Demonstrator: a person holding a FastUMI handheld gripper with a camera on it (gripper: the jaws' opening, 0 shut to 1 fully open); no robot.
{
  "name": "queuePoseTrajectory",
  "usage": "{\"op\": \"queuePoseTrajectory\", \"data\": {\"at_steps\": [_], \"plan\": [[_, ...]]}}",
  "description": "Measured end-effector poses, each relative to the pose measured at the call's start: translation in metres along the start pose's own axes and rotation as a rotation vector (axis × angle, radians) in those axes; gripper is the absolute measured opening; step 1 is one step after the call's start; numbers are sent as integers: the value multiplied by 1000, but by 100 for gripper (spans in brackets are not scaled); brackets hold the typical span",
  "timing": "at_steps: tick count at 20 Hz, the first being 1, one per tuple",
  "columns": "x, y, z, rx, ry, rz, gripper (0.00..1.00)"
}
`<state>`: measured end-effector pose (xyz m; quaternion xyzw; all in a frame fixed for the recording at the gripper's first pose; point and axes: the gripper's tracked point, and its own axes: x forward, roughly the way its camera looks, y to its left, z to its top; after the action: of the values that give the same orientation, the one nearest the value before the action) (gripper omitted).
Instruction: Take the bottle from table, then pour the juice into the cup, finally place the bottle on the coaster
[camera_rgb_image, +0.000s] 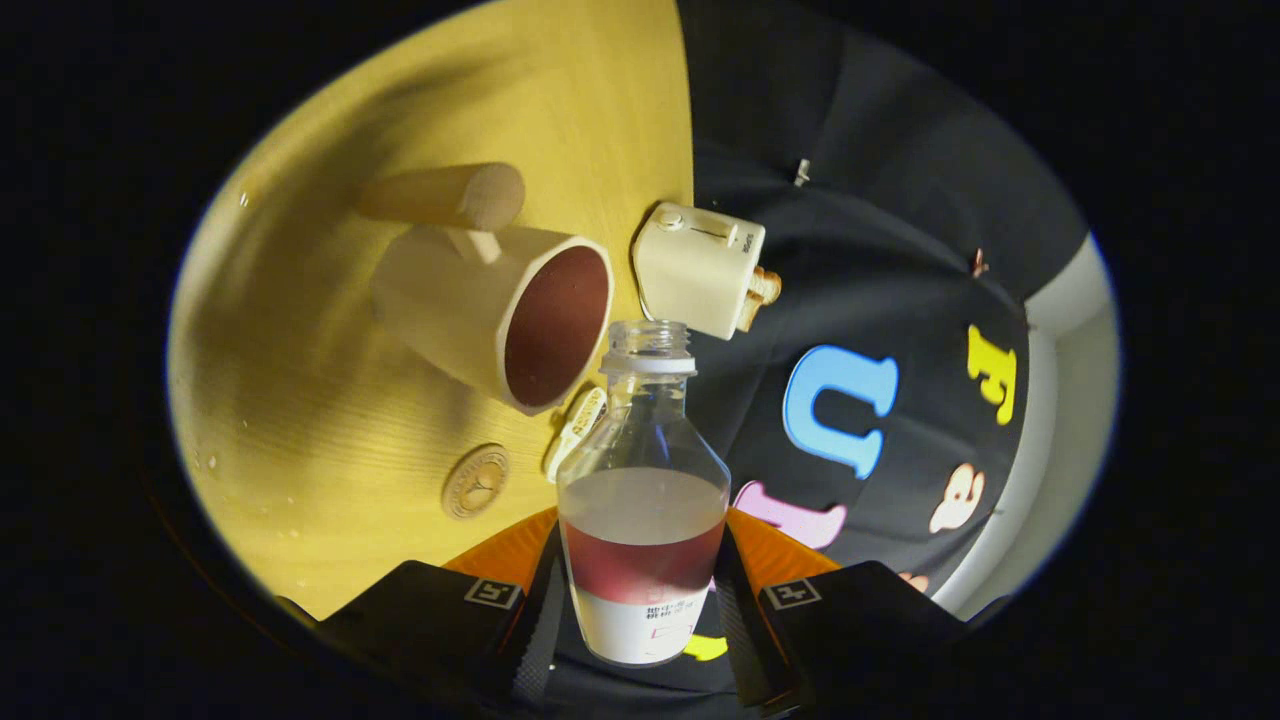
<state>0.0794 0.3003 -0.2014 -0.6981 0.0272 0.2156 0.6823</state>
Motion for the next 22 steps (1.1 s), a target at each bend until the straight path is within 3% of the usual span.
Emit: {"op": "queuePoseTrajectory", "data": {"at_steps": [4, 13, 16, 22], "plan": [[-1, 5, -2, 269, 24, 16, 73], [-10, 32, -5, 1099, 58, 158, 74], [-12, 26, 0, 1425, 24, 209, 74], [-15, -44, -14, 1766, -218, 130, 74]]}}
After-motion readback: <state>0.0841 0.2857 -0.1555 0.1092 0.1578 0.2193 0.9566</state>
